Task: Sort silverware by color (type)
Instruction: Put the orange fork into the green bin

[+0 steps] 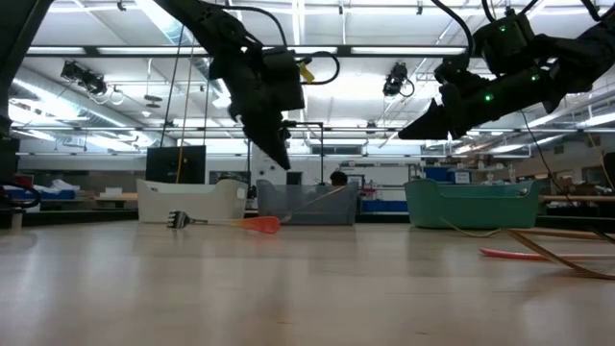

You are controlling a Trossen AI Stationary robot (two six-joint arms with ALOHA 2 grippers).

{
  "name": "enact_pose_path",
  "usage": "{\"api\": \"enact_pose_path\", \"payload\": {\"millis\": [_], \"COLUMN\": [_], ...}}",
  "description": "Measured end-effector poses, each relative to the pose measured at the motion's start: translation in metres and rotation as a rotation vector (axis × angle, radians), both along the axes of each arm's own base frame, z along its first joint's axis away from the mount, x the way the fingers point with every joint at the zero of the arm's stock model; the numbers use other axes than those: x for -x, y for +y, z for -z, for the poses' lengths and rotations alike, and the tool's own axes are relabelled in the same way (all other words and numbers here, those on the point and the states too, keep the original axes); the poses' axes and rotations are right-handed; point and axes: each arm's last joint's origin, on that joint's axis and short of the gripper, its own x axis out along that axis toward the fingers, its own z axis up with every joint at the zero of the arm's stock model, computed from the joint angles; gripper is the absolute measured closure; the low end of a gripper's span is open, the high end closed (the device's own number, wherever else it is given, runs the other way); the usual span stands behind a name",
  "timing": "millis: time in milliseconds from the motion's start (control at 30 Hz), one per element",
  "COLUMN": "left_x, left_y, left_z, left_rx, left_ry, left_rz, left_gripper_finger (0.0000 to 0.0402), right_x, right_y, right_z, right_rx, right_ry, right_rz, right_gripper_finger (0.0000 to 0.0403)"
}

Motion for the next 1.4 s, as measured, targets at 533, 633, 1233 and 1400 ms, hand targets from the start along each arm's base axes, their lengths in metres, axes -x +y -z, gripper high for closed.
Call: {"api": "enact_pose_path", "payload": {"millis": [533, 633, 1233, 1400], "left_x": [0.011, 0.011, 0.009, 0.009], "left_y": [-0.054, -0.056, -0.063, -0.062], "left_z": [0.012, 0.013, 0.049, 0.053], "left_rx": [0.02, 0.041, 0.069, 0.04], "left_ry": [0.363, 0.387, 0.59, 0.605], "left_rz": [0.042, 0.006, -0.003, -0.01], "left_gripper_finger": [0.0295, 0.0295, 0.0295, 0.0295], "right_x": [0.0, 0.0, -0.002, -0.002], "right_y": [0.0, 0.0, 0.004, 0.004], "right_z": [0.0, 0.0, -0.001, -0.001], "right_rx": [0.002, -0.002, 0.001, 0.006], "right_ry": [0.001, -0.001, -0.008, -0.006], "right_rz": [-0.001, -0.001, -0.025, -0.023], "right_gripper_finger": [0.0312, 0.0312, 0.0312, 0.0312]}}
